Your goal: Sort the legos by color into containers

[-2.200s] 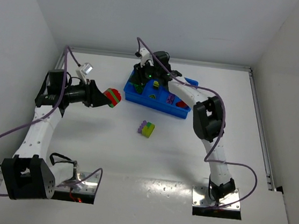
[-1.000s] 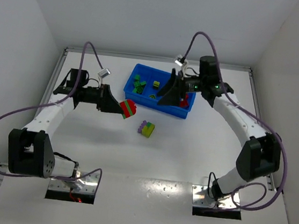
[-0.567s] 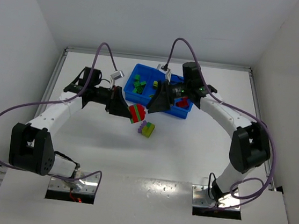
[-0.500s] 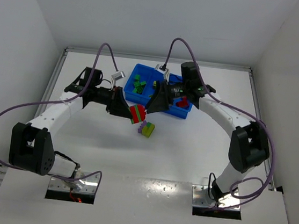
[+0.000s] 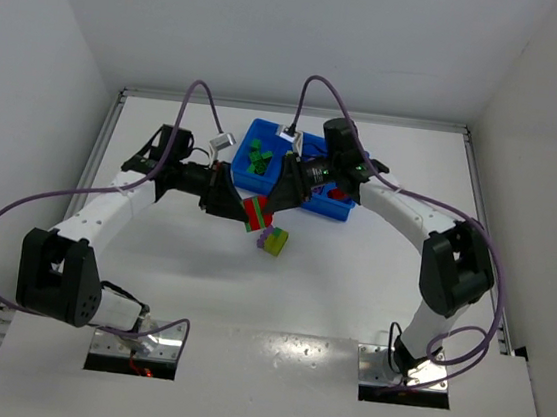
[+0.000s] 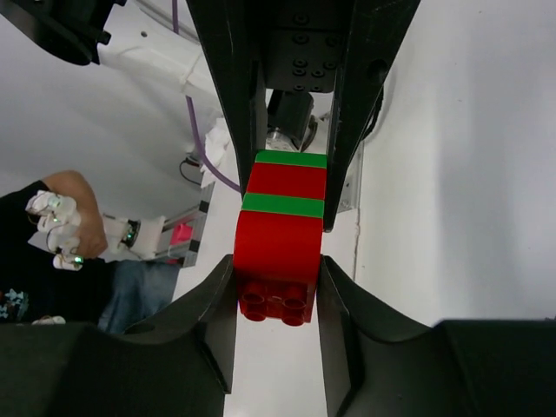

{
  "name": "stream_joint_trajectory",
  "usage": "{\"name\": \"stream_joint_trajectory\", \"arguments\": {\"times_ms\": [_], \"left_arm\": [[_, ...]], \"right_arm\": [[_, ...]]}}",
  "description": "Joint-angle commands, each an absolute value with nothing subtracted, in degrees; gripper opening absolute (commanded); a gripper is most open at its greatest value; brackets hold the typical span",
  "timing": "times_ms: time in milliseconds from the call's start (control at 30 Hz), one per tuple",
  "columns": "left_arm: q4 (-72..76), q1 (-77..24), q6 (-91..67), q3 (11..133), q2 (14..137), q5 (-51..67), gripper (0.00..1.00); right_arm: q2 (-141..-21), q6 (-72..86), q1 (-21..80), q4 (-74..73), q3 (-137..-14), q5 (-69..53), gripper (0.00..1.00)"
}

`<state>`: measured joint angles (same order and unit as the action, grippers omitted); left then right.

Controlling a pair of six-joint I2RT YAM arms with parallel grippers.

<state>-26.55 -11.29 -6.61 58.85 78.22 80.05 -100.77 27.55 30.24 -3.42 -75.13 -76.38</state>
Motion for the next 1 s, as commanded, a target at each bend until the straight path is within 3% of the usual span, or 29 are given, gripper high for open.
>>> {"name": "stream_joint_trajectory", "arguments": {"times_ms": [0,133,233,633,967], "left_arm": [[-25.6,-11.5,-4.5,60.8,78.1,79.4,0.0],[-26.1,-11.5,-3.3,60.3,76.6,78.0,0.0],[-26.6,-11.5,-2.8,58.8,73.8,76.6,0.0],[-27.2,-9.8,-2.8,56.3,69.6,74.7,0.0],[-27.2,-9.2,-1.8,54.0,69.6,72.7,0.0]], "right_arm": [[-100.2,28.2,30.8,-1.2,-75.9,-78.3,0.33],[-99.6,27.5,29.5,-1.2,-75.8,-78.3,0.1],[-98.2,27.0,26.6,-2.3,-75.8,-78.8,0.06],[-95.8,25.1,13.3,-5.4,-76.4,-82.3,0.05],[-93.3,22.7,14.3,-8.7,-72.3,-82.4,0.05]]}}
